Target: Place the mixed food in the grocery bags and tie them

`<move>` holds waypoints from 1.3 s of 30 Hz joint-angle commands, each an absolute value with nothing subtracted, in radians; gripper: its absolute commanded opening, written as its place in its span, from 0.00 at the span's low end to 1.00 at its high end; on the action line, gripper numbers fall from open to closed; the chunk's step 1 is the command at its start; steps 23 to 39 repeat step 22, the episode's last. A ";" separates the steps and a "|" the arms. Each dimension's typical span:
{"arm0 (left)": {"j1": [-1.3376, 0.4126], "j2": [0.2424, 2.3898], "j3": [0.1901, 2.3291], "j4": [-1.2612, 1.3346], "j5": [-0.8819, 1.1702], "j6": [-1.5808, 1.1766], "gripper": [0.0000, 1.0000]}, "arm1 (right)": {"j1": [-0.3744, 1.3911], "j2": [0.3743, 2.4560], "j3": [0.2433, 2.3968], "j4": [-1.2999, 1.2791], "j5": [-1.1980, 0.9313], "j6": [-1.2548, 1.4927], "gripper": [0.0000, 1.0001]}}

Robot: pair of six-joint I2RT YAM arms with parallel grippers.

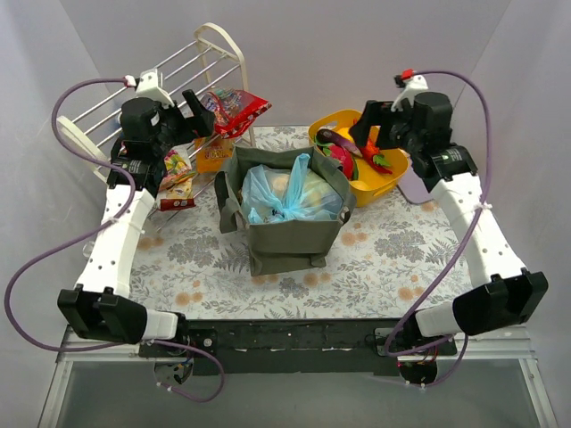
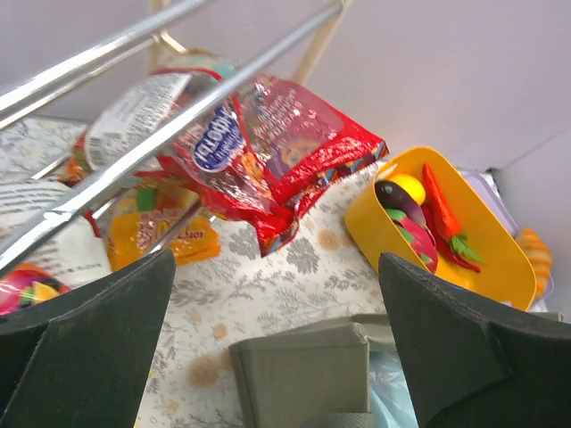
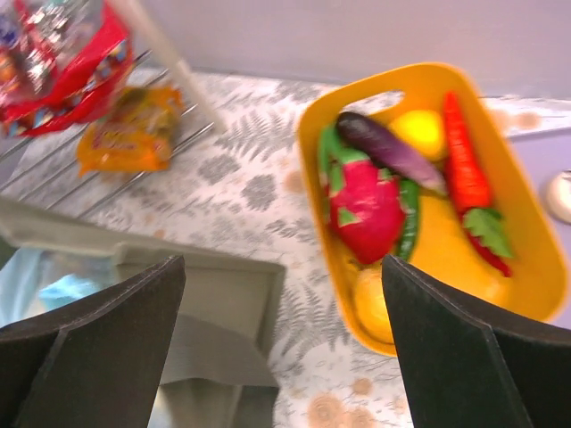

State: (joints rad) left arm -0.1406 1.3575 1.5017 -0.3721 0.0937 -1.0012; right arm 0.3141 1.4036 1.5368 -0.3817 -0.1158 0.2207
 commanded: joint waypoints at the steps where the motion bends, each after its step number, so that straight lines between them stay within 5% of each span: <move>1: -0.130 1.179 1.451 -0.292 0.140 -0.968 0.98 | 0.192 1.272 1.448 -0.345 -0.121 0.225 0.98; 13: -0.132 0.882 1.209 -0.327 -0.150 -0.945 0.98 | 0.121 0.816 0.944 -0.035 0.233 0.198 0.98; 39: -0.132 0.844 1.172 -0.314 -0.160 -0.925 0.98 | 0.121 0.793 0.934 -0.040 0.233 0.195 0.99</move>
